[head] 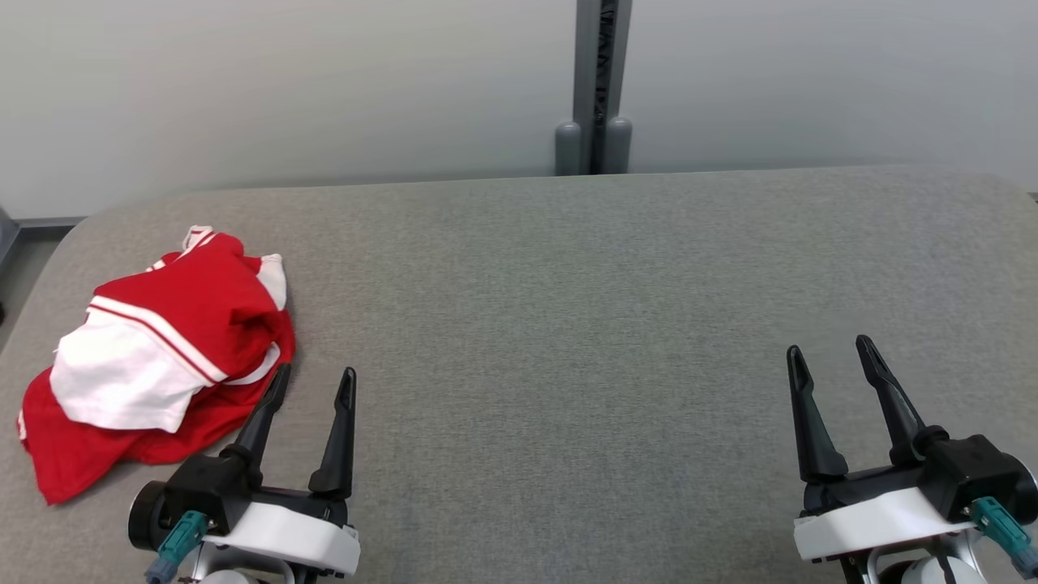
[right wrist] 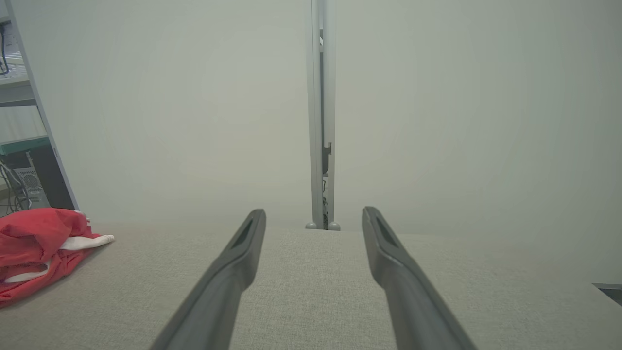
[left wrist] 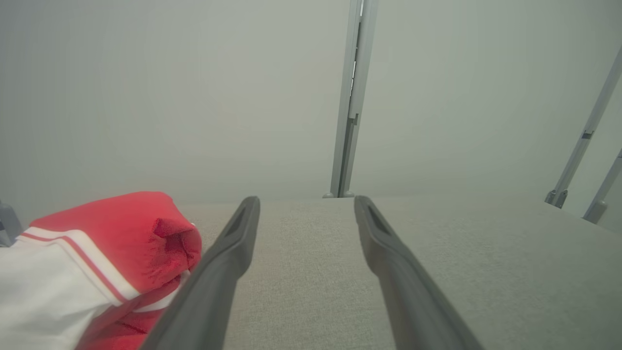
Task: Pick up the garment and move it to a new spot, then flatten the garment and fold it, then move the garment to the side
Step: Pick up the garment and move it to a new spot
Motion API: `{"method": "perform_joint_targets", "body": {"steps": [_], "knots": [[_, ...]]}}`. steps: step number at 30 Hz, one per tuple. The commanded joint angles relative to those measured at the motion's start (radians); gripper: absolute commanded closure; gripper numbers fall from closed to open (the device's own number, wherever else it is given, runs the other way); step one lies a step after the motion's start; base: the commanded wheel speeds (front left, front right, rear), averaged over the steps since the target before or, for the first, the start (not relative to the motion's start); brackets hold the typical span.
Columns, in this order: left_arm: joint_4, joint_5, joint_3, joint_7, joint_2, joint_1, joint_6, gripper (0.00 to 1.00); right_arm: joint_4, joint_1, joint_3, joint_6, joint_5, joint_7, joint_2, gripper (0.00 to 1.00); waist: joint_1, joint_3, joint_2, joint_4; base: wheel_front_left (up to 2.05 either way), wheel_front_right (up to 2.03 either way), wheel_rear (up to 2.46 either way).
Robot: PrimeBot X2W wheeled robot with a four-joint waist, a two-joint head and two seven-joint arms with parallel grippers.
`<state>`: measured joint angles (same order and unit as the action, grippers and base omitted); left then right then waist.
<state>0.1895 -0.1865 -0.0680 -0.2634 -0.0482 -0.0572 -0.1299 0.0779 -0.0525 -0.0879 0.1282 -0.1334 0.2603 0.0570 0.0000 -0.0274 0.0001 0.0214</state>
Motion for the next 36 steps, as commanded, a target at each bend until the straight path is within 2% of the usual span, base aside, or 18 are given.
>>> {"method": "perform_joint_targets", "body": {"steps": [1, 9, 28, 36], "knots": [[0.000, -0.005, 0.006, -0.002, -0.004, -0.018, -0.002, 0.00, -0.002, 0.002, -0.001, 0.005, -0.008, 0.007, 0.001, 0.00, 0.0000, -0.003, -0.0001, 0.017, 0.00, 0.00, 0.00], [0.011, -0.003, 0.013, -0.002, -0.004, -0.025, -0.002, 0.00, 0.004, -0.003, 0.000, 0.005, -0.034, 0.007, -0.002, 0.00, 0.0000, -0.001, -0.0001, 0.113, 0.00, 0.00, 0.00], [0.032, -0.021, 0.035, -0.001, -0.004, -0.046, -0.002, 0.00, 0.027, -0.024, -0.031, 0.004, -0.059, 0.007, -0.003, 0.00, 0.0000, -0.025, -0.0001, 0.391, 0.00, 0.00, 0.00], [0.033, -0.037, 0.044, -0.001, -0.004, -0.045, -0.002, 0.00, 0.042, -0.039, -0.057, 0.004, -0.065, 0.006, -0.003, 0.00, 0.0000, -0.024, -0.0001, 0.467, 0.00, 0.00, 0.00]]}}
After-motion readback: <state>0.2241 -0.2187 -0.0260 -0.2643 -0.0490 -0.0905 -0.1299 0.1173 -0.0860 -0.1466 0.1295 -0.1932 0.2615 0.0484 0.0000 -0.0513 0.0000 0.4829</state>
